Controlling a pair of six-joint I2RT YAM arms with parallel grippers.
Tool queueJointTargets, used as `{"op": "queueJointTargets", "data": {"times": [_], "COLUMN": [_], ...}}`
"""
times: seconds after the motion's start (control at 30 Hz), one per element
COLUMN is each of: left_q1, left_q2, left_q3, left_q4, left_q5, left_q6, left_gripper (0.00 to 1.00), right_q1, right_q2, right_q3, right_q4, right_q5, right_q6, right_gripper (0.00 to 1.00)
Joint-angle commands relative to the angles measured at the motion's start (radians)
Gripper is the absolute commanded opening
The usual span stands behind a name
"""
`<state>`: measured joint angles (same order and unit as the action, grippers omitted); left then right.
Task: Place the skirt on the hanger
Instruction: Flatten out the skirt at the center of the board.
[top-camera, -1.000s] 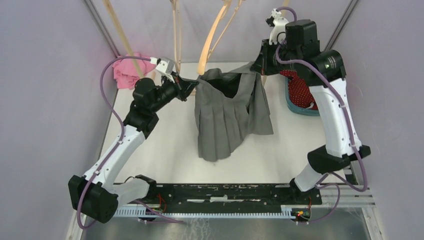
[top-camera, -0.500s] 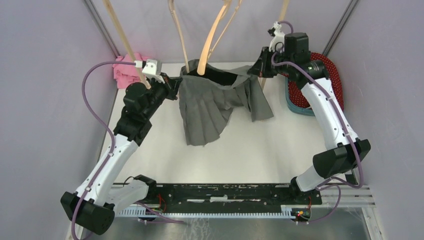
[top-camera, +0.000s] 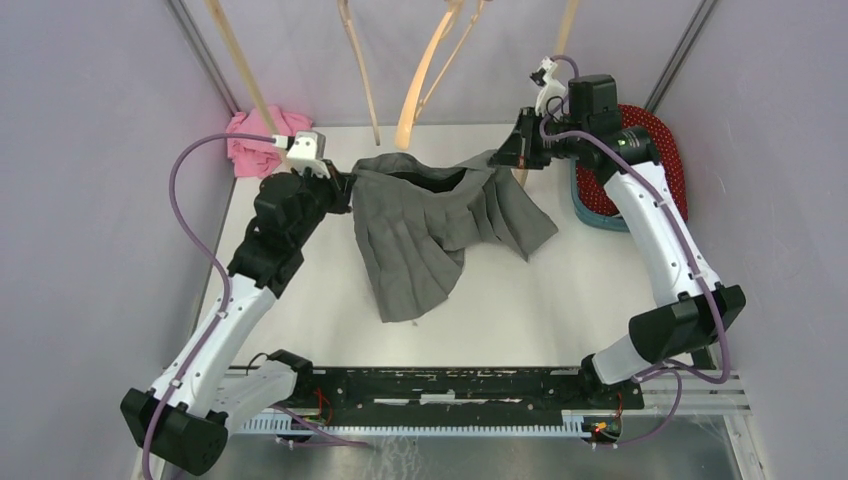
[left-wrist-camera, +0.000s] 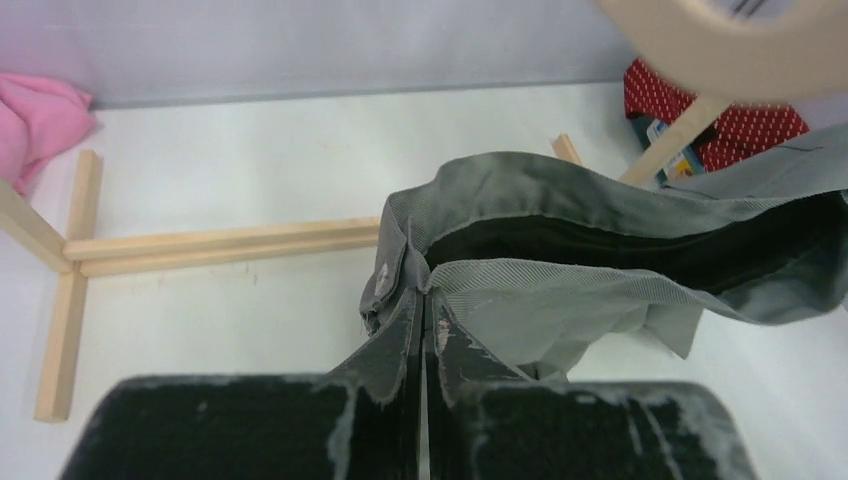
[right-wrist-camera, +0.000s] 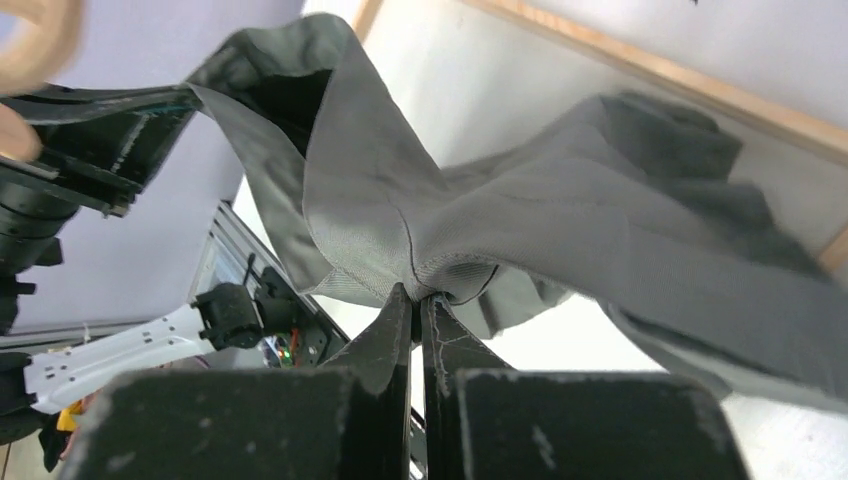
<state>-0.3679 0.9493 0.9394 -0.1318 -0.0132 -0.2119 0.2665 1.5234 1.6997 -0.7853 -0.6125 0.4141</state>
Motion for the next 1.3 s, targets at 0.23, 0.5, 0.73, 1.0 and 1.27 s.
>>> {"op": "queueJointTargets", "data": {"times": [0.23, 0.5, 0.73, 1.0, 1.27], "left_q1": [0.004, 0.005, 0.003, -0.047, -0.070], "left_q2": [0.212, 0.124, -0.067, -0.296, -0.447], "left_q3": [0.361, 0.399, 0.111, -0.394, -0.430], "left_q4": [0.050, 0.132, 0.131, 0.121, -0.119], "left_q5": [-0.090, -0.070, -0.050, -0.040, -0.027], "left_q6": [0.074, 0.135, 0.009, -0.292, -0.366], "left_gripper": [0.05, 0.04, 0.07, 0.09, 0.24], "right_q1": [0.000, 0.001, 0.048, 0.119, 0.129], "right_q2": [0.276, 0.297, 0.187, -0.010, -0.132], "right_q3": [0.446, 0.517, 0.177, -0.501, -0.692], "right_q4": [0.156, 0.352, 0.418, 0.466, 0.252], "right_q5": [-0.008, -0.047, -0.089, -0.005, 0.095], "right_q6": [0.120, 0.188, 0.109, 0.025, -0.060], "right_gripper": [0.01, 0.01, 0.01, 0.01, 0.02]}}
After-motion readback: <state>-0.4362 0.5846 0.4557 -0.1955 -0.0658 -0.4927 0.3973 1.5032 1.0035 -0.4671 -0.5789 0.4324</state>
